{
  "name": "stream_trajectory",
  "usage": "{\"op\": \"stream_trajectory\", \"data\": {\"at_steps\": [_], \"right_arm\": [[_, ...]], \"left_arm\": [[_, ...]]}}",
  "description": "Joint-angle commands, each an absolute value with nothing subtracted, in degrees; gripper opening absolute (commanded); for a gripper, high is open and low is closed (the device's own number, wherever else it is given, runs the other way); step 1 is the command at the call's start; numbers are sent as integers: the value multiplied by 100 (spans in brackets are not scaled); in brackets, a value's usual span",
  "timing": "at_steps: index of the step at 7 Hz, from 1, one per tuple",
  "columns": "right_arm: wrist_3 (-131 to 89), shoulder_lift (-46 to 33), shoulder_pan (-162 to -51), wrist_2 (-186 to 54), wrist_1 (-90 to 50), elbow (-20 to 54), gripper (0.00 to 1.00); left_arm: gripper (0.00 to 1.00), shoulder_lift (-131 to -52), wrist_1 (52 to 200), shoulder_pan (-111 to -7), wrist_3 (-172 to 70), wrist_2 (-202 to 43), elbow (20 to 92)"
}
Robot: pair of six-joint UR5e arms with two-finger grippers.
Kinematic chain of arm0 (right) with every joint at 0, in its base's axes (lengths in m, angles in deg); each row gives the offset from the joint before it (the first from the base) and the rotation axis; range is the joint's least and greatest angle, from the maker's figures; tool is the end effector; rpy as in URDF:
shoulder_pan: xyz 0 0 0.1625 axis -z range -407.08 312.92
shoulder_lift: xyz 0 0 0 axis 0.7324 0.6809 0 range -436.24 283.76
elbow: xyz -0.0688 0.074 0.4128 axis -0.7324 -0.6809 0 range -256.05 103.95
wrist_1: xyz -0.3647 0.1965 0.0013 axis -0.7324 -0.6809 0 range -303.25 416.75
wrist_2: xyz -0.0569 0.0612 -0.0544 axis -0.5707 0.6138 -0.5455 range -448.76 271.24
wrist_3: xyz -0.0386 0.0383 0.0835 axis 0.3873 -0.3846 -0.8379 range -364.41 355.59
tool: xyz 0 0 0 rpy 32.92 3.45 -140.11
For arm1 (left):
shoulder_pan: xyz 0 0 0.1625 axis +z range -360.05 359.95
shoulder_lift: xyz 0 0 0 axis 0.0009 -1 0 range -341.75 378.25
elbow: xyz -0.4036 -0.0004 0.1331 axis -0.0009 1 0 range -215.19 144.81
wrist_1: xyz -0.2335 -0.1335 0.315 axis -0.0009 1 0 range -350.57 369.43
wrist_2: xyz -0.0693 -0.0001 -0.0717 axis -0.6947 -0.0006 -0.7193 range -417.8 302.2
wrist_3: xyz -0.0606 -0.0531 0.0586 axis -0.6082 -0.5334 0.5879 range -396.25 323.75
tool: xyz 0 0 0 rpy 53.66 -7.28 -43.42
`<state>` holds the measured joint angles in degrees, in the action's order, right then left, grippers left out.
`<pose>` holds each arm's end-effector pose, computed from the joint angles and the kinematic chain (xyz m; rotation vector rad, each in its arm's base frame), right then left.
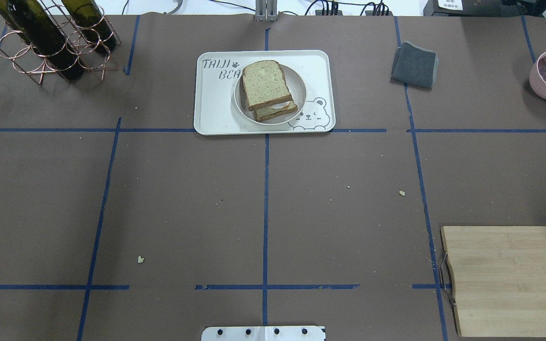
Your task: Make sandwich and place on tray
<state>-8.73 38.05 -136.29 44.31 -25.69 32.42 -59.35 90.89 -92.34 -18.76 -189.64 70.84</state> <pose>0.0609 -0.3181 0.6594 -0.0046 -0.7521 0.0471 -0.0826 -0.3901 0.6353 0.0447 0.7346 0.2219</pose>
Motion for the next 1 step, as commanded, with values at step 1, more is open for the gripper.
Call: {"op": "stream_trajectory", "data": {"at_steps": [1], "right_arm": [[-863, 3810, -13629, 4431, -2578, 3232, 100]], "left_arm": [[100, -5936, 9091, -9234, -1876, -18964, 7090]]}}
